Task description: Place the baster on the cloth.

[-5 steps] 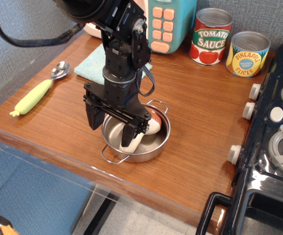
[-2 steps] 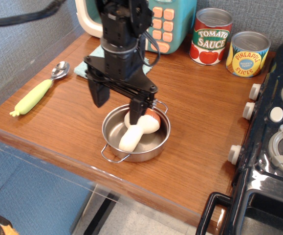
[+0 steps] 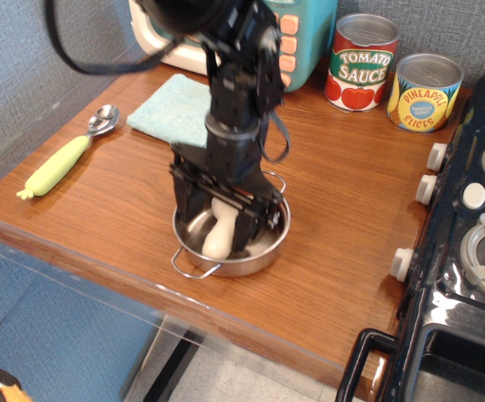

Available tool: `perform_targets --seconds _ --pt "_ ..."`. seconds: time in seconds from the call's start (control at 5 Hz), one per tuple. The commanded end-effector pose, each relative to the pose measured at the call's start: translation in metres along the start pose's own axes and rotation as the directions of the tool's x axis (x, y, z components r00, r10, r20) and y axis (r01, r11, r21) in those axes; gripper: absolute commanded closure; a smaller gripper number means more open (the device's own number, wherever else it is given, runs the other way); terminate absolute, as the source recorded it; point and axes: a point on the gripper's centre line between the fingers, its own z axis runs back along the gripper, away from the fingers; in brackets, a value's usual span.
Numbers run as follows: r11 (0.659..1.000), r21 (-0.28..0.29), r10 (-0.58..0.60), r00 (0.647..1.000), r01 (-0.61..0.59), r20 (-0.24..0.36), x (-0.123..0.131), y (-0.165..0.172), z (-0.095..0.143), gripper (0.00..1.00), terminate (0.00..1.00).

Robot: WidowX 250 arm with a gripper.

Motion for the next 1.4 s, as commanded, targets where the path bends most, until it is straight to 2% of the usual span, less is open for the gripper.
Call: perform_targets --seconds 0.0,0.2,0.4,0.6,0.8,1.0,1.2 --pt "0.999 0.017 -0.038 0.998 0.037 0.042 0.003 -0.006 0.008 1.00 0.00" --pt "0.999 0.007 -0.036 0.995 0.036 0.090 0.004 -0.003 0.027 1.00 0.00" --pt "0.999 -0.041 -0.019 0.985 0.026 0.172 0.015 0.007 0.068 1.00 0.00" --pt "0.989 -0.129 0.104 0.967 -0.075 0.234 0.046 0.052 0.115 1.00 0.00" --pt "0.974 -0.162 0.190 0.964 -0.161 0.184 0.087 0.092 0.103 1.00 0.00" --pt "0.974 -0.137 0.202 0.969 -0.183 0.142 0.116 0.116 0.080 1.00 0.00" --pt "0.970 -0.118 0.228 0.966 -0.215 0.118 0.127 0.132 0.070 1.00 0.00"
